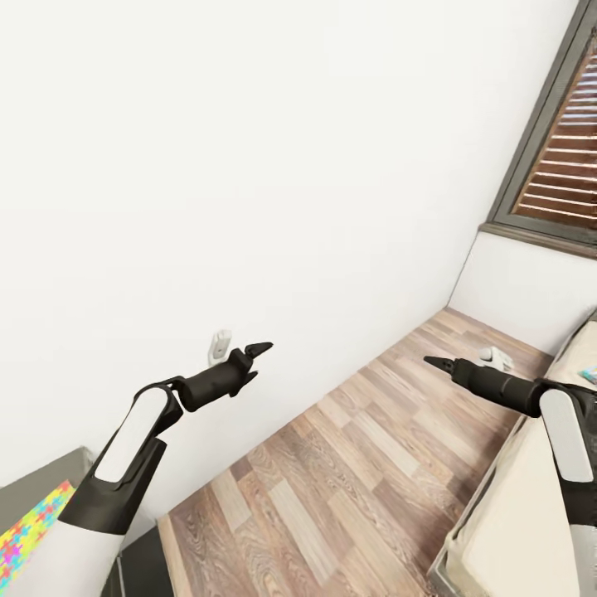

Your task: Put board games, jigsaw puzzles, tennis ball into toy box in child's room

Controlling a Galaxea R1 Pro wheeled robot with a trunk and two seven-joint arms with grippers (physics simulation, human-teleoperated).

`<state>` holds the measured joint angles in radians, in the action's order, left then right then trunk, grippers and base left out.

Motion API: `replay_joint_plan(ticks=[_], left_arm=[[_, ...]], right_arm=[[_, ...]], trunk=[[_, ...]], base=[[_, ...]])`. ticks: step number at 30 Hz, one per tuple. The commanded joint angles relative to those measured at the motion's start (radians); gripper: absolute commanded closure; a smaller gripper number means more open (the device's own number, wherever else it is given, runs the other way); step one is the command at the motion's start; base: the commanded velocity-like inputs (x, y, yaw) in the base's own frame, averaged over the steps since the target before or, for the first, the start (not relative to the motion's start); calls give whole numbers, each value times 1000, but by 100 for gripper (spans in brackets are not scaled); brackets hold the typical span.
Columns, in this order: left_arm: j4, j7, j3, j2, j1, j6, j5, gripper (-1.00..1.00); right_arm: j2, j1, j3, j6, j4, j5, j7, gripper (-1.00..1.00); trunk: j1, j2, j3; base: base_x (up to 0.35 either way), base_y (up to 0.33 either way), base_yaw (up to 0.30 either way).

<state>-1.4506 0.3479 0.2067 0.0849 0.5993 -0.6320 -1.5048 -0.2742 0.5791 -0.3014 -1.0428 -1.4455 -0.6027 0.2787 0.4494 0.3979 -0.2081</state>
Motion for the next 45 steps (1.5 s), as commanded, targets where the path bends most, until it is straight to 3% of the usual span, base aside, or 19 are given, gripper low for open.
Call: replay_joint_plan(ticks=[1, 7, 18, 41, 45], left_arm=[[-2, 10, 1, 1, 1, 1, -11, -100], [-2, 107, 3, -4, 8, 1, -10, -100], [-2, 208, 5, -7, 14, 2, -9, -100], [-1, 239, 5, -8, 17, 2, -9, -100], [-1, 239, 5, -8, 17, 1, -10, -100]], right_arm=[[0, 2, -1, -4, 0, 9, 10, -100], [11, 37, 2, -4, 78, 9, -29, -100], [30, 69, 4, -4, 157, 11, -61, -100], [38, 117, 7, -1, 282, 13, -122, -100], [38, 121, 7, 47, 309, 13, -129, -100]], trunk=[[1, 2, -2], [1, 2, -2], [1, 2, -2], [1, 2, -2], [1, 2, -2]], base=[[0, 0, -288], [0, 0, -288], [0, 0, -288], [0, 0, -273], [0, 0, -115]])
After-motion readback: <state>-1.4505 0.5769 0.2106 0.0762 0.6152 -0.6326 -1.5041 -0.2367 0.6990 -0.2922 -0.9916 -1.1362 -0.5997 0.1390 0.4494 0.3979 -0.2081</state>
